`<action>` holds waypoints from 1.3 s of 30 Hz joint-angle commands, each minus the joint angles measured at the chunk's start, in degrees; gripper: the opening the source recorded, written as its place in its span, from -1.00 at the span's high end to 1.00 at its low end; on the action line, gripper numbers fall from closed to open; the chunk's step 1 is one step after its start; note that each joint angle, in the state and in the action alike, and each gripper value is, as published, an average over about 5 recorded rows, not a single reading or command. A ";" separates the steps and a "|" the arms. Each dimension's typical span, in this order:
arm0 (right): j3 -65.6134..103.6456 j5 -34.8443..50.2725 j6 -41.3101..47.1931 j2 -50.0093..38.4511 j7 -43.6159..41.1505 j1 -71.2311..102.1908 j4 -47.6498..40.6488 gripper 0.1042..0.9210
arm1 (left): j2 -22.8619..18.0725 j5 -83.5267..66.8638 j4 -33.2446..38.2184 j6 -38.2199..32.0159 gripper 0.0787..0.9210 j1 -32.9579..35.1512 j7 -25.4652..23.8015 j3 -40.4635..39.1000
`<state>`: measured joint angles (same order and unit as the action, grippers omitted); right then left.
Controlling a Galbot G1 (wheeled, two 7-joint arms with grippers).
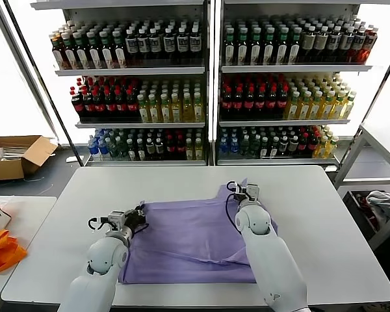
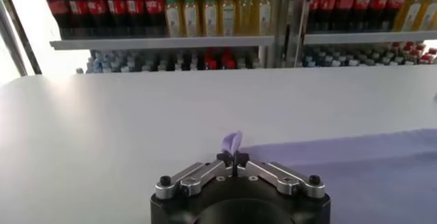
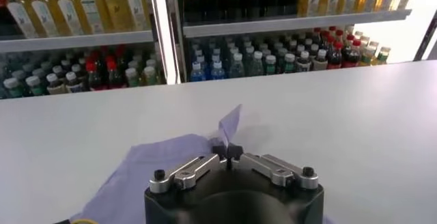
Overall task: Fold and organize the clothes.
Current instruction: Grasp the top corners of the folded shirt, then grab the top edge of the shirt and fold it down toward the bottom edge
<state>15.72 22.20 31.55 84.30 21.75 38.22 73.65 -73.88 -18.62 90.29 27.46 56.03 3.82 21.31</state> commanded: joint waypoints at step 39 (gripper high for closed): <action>9.07 -2.16 1.12 -4.78 1.30 37.08 43.06 0.98 | 0.92 5.68 18.82 -6.35 0.98 20.24 -0.35 2.16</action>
<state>23.03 20.35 32.56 79.85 23.01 67.13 109.74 -73.12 -14.13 104.13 20.90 70.52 3.26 23.31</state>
